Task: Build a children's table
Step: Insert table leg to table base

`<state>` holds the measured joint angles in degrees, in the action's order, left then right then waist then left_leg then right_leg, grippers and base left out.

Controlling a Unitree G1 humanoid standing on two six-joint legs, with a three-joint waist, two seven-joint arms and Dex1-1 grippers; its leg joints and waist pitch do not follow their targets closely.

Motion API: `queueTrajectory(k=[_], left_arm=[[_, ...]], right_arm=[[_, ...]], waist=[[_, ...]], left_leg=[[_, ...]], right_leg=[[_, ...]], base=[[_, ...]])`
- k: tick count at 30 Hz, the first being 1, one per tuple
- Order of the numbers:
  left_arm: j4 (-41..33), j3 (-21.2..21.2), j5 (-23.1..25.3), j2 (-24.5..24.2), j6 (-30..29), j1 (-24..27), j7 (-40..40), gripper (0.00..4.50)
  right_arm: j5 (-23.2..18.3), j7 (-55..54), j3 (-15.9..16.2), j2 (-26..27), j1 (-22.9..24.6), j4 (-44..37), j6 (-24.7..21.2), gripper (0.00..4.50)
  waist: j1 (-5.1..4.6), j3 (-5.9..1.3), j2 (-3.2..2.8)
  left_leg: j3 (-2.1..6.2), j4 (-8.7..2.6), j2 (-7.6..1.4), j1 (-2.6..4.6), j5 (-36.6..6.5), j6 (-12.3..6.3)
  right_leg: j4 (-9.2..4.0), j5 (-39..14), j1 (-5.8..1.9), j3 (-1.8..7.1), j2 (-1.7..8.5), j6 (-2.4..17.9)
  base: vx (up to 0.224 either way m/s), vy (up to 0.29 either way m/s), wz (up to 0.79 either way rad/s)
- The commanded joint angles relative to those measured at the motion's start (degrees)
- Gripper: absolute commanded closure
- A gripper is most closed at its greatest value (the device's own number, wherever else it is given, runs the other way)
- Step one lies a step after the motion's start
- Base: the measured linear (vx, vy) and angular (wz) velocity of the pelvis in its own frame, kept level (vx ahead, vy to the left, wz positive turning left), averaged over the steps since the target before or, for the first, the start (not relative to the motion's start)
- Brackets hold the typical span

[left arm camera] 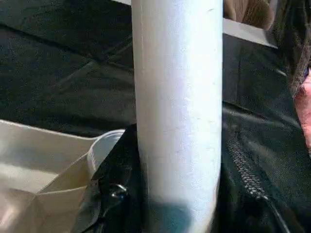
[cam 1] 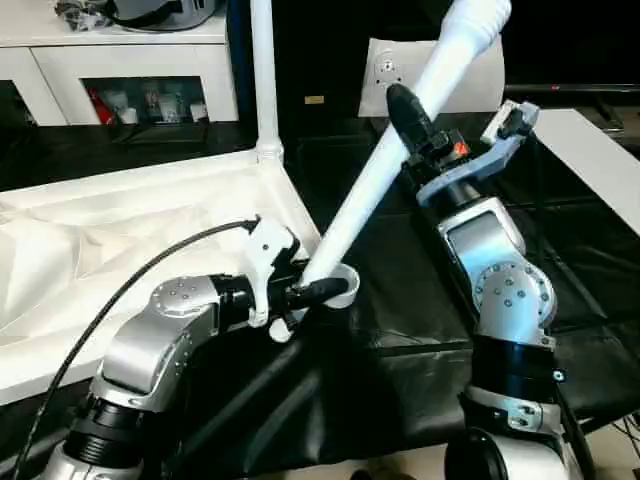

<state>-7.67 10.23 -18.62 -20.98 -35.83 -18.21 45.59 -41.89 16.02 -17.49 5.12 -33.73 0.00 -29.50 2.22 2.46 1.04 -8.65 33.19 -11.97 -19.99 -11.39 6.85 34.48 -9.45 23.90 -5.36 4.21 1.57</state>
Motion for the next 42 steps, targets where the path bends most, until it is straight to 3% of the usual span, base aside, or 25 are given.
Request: queueTrajectory(k=[1,8,10,12,14,16,19,20,21,25,26,27,30,31,32,35,39,42], left_arm=[[-1.2,-0.7,-0.6,-1.1,-0.6,-1.4,0.7,3.0],[-0.2,-2.1,-0.7,-4.0,-1.2,-3.0,2.0,3.01],[0.7,-2.3,-0.3,-5.6,-1.0,-3.4,2.8,3.01],[1.2,-2.2,-0.1,-6.3,-0.9,-3.6,3.2,3.01],[1.9,-2.0,0.4,-7.0,-0.7,-3.8,3.4,3.01],[2.7,-2.0,0.8,-7.2,-0.7,-4.1,3.0,3.01],[3.1,-1.8,1.2,-7.5,-1.4,-4.5,2.7,3.02],[3.7,-1.8,1.5,-7.6,-1.8,-4.9,2.1,3.02],[3.7,-1.8,1.5,-7.6,-1.8,-4.9,2.1,3.02],[4.9,-1.9,2.1,-8.3,-2.2,-5.5,1.4,3.02],[5.0,-1.8,2.2,-8.4,-2.5,-5.6,1.4,3.02],[5.0,-1.7,2.3,-8.5,-2.7,-5.6,1.4,3.02],[5.3,-1.6,2.5,-8.7,-3.1,-5.7,1.4,3.02],[5.6,-1.4,2.8,-8.9,-3.5,-5.8,1.3,3.02],[5.9,-1.0,3.2,-9.3,-3.8,-6.0,1.3,3.02],[6.1,-0.6,3.5,-9.5,-4.0,-6.1,1.3,3.02],[6.3,0.8,4.1,-9.9,-4.1,-6.6,2.1,3.02],[6.2,1.4,4.2,-10.0,-4.1,-6.7,2.7,3.02]], right_arm=[[1.7,-0.2,0.6,-1.7,1.2,0.7,-0.4,1.81],[5.1,3.6,3.3,-8.8,4.9,0.6,-2.9,1.18],[6.9,6.6,4.9,-13.0,7.1,0.1,-3.2,0.97],[8.7,8.5,6.1,-15.7,8.0,0.1,-2.5,0.86],[13.2,11.9,9.1,-20.4,9.2,0.7,0.4,0.7],[16.6,13.7,10.9,-23.9,9.6,1.5,2.4,0.46],[24.5,15.8,15.2,-29.2,9.4,3.3,9.5,0.23],[28.3,16.8,16.9,-32.0,8.8,4.6,13.8,0.23],[28.3,16.8,16.9,-32.0,8.8,4.6,13.8,0.15],[36.0,18.1,20.2,-37.0,7.5,6.6,24.2,0.0],[38.7,18.1,21.4,-38.3,6.9,6.9,28.3,0.0],[41.1,18.1,22.4,-39.3,6.4,7.4,32.1,0.0],[45.0,18.3,24.6,-40.7,5.5,7.7,37.5,0.0],[48.8,17.3,26.8,-41.9,4.5,8.2,42.3,0.0],[52.7,15.5,28.9,-42.8,3.2,9.5,46.0,0.0],[55.4,14.1,30.1,-43.3,2.3,10.8,48.8,0.0],[65.7,8.6,35.3,-43.9,-3.4,19.7,54.7,0.0],[67.8,6.5,36.0,-43.0,-5.5,22.8,56.8,0.0]], waist=[[0.18,-3.61,-0.56],[0.57,-3.62,-0.48],[0.66,-3.65,-0.48],[0.75,-3.61,-0.43],[0.9,-3.56,-0.71],[1.13,-3.46,-0.47],[1.31,-3.48,-0.24],[1.26,-3.37,-0.09],[1.25,-3.36,-0.04],[1.19,-3.32,0.12],[1.04,-3.35,0.64],[0.98,-3.34,0.45],[0.74,-3.27,0.51],[0.7,-3.29,0.47],[0.68,-3.32,0.82],[0.43,-3.29,0.62],[0.1,-3.3,0.66],[-0.12,-3.41,0.74]], left_leg=[[-0.89,-3.35,-0.11,-0.4,-4.5,-0.57],[-0.93,-3.16,-0.03,-0.51,-4.4,-1.0],[-0.9,-3.13,0.03,-0.54,-4.6,-1.12],[-0.9,-3.06,-0.02,-0.52,-4.9,-1.32],[-0.9,-2.99,-0.04,-0.56,-5.1,-1.27],[-0.95,-2.91,-0.1,-0.49,-5.7,-1.08],[-0.98,-2.8,-0.06,-0.55,-6.7,-1.18],[-1.07,-2.74,0.0,-0.52,-7.1,-1.46],[-1.05,-2.63,0.06,-0.6,-7.4,-1.68],[-1.09,-2.46,0.14,-0.62,-7.8,-2.29],[-1.09,-2.41,0.06,-0.76,-8.0,-2.44],[-1.13,-2.36,0.23,-0.72,-8.0,-2.82],[-1.08,-2.28,0.14,-0.77,-8.2,-3.38],[-1.08,-2.27,0.18,-0.74,-8.3,-3.53],[-1.08,-2.21,0.14,-0.83,-8.1,-3.54],[-1.06,-2.22,0.11,-0.76,-8.1,-3.52],[-1.1,-2.1,0.1,-0.66,-8.9,-3.27],[-1.11,-1.98,0.16,-0.86,-9.3,-3.22]], right_leg=[[-3.4,-10.1,-4.13,3.01,2.51,6.4],[-3.52,-11.1,-4.28,2.96,2.5,6.1],[-3.59,-11.6,-4.36,2.88,2.5,6.1],[-3.68,-12.3,-4.35,2.85,2.43,6.0],[-3.73,-12.9,-4.27,2.83,2.5,6.2],[-3.87,-13.8,-4.21,2.85,2.49,6.5],[-4.0,-16.0,-4.2,2.65,2.64,6.5],[-4.14,-17.2,-4.12,2.7,2.6,6.1],[-4.24,-18.4,-4.12,2.63,2.56,5.7],[-4.39,-20.1,-3.96,2.56,2.47,5.0],[-4.37,-20.8,-3.89,2.48,2.5,4.6],[-4.4,-21.2,-3.88,2.48,2.4,4.4],[-4.33,-21.7,-3.71,2.41,2.36,4.3],[-4.35,-21.7,-3.72,2.4,2.3,4.4],[-4.2,-21.5,-3.7,2.35,2.27,4.5],[-4.0,-20.4,-3.6,2.4,2.18,5.2],[-3.67,-18.7,-3.54,2.46,2.17,6.9],[-3.41,-17.8,-3.75,2.53,2.16,7.2]], base=[[0.0,0.0,0.0],[0.0,0.0,0.0],[0.0,0.0,0.0],[0.0,0.0,0.0],[0.0,0.0,0.0],[0.0,0.0,0.0],[0.0,0.0,0.0],[0.0,0.0,0.0],[0.0,0.0,0.0],[0.0,0.0,0.0],[0.0,0.0,0.0],[0.0,0.0,0.0],[0.0,0.0,0.0],[0.0,0.0,0.0],[0.0,0.0,0.0],[0.0,0.0,0.0],[0.0,0.0,0.0],[0.0,0.0,0.0]])
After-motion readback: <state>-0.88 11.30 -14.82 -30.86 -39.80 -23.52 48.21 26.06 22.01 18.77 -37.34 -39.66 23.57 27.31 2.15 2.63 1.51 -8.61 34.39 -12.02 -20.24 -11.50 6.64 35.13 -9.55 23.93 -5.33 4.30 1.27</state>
